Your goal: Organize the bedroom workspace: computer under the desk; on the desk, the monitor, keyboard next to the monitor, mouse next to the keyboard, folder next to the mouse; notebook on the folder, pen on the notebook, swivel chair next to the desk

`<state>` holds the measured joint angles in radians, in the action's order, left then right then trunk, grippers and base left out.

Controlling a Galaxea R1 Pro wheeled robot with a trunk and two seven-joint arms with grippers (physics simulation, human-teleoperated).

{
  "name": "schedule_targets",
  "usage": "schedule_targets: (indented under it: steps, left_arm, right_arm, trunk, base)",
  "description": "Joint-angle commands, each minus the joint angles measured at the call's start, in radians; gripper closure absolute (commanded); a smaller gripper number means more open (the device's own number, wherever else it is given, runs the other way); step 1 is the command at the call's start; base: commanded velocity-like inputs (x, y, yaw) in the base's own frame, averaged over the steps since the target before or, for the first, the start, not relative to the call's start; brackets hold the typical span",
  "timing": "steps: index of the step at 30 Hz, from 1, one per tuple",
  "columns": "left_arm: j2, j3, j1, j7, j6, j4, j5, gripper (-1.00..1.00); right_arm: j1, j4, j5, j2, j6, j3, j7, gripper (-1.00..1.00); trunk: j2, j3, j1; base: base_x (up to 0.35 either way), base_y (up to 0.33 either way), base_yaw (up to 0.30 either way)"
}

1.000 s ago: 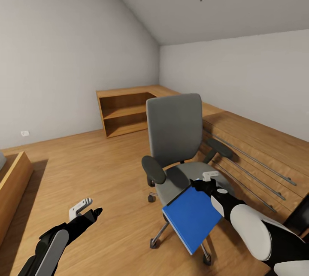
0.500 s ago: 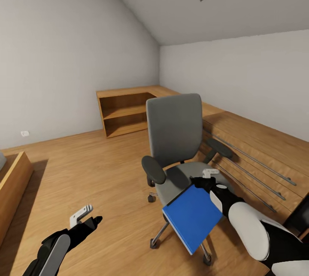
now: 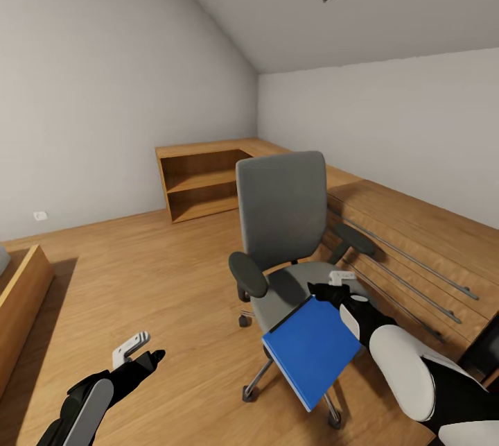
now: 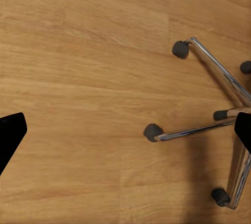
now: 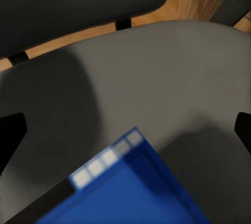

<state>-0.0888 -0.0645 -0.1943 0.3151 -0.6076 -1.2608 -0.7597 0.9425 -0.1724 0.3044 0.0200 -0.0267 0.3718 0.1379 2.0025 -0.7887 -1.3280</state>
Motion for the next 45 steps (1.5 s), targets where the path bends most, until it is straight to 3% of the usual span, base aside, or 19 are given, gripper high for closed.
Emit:
schedule_targets:
  steps: [1, 16, 25, 30, 38, 39, 45]
  left_arm:
    - [0.000, 0.000, 0.000, 0.009, -0.003, -0.001, -0.011, -1.00]
    - [0.000, 0.001, 0.000, 0.009, -0.004, 0.000, -0.011, -1.00]
    - [0.001, 0.001, 0.000, 0.009, -0.004, 0.000, -0.011, -1.00]
    - [0.001, 0.002, 0.000, 0.009, -0.003, 0.000, -0.011, -1.00]
    - [0.001, 0.004, 0.000, 0.008, -0.002, -0.005, -0.011, -1.00]
    - [0.001, 0.004, 0.000, 0.007, -0.002, -0.006, -0.011, -1.00]
    - [0.001, 0.005, 0.000, 0.007, -0.002, -0.007, -0.010, -1.00]
  right_arm:
    - [0.001, 0.000, 0.006, 0.000, 0.000, 0.009, 0.005, -1.00]
    - [0.001, -0.018, -0.009, 0.002, 0.037, 0.010, 0.004, -1.00]
    - [-0.020, -0.118, -0.077, 0.002, 0.144, 0.013, 0.004, -1.00]
    - [-0.103, -0.281, -0.103, -0.011, 0.240, 0.012, 0.003, -1.00]
    - [-0.294, -0.680, -0.110, -0.086, 0.403, 0.012, 0.003, -1.00]
    - [-0.341, -0.763, -0.111, -0.101, 0.427, 0.011, 0.003, -1.00]
    - [-0.421, -0.896, -0.113, -0.126, 0.461, 0.007, 0.003, -1.00]
  trunk:
    - [0.000, -0.001, 0.000]
    - [0.000, -0.001, 0.000]
    - [0.000, -0.001, 0.000]
    - [0.000, -0.001, 0.000]
    - [0.000, -0.001, 0.000]
    - [0.000, -0.001, 0.000]
    - [0.000, -0.001, 0.000]
  base:
    - [0.000, 0.000, 0.000]
    - [0.000, 0.000, 0.000]
    - [0.000, 0.000, 0.000]
    - [0.000, 0.000, 0.000]
    - [0.000, 0.000, 0.000]
    - [0.000, 0.000, 0.000]
    - [0.000, 0.000, 0.000]
